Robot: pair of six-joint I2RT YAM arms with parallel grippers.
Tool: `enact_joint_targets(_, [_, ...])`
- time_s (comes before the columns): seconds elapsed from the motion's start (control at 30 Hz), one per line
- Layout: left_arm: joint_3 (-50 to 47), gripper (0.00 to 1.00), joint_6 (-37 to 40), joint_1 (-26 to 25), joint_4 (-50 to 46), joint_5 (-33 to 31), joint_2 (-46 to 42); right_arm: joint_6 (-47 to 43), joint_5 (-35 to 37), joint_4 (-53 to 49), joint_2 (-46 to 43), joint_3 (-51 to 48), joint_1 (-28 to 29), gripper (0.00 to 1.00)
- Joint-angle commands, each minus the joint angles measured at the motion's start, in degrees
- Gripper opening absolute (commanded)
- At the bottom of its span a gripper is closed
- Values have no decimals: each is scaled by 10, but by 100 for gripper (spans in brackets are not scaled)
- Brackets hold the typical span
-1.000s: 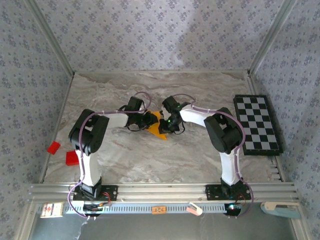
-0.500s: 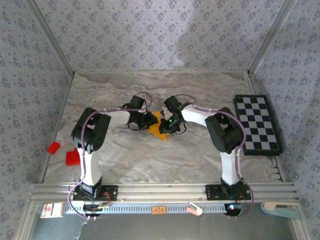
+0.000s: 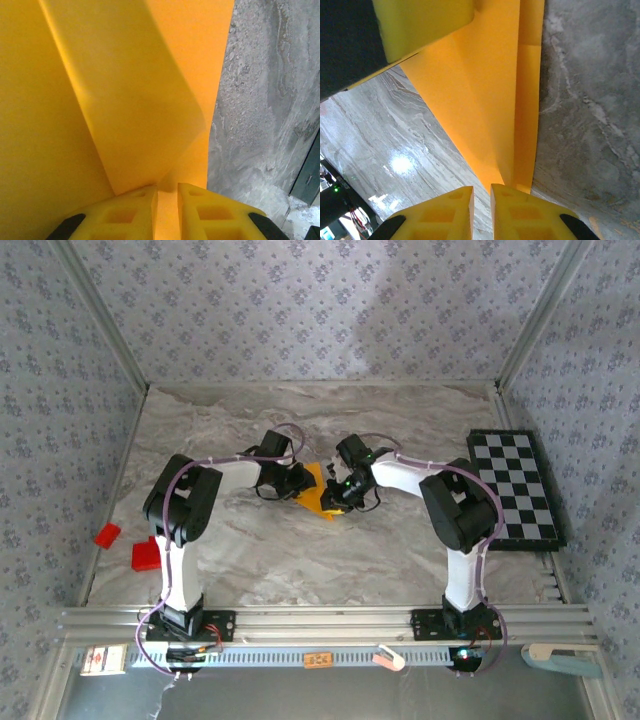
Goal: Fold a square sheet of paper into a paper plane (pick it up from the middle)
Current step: Fourth fold the wing at the center of the table.
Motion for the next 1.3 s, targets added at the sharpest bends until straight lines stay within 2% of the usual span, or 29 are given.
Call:
enact_joint_targets(0.0, [-5,20,-3,-2,-49,-37,30,9,-9,-1,9,-6,-1,18])
enact_joint_targets(0.77, [-7,20,-7,-1,-52,-38,33,3,-16,-5,30,-6,-2,18])
enact_joint_targets(1.07, [-8,20,-7,-2,-52,-38,32,3,-32,10,-18,-19,-4,18])
enact_joint_targets(1.27, [-8,20,-6,-2,-53,-39,32,4,-26,9,-11,-53,-2,18])
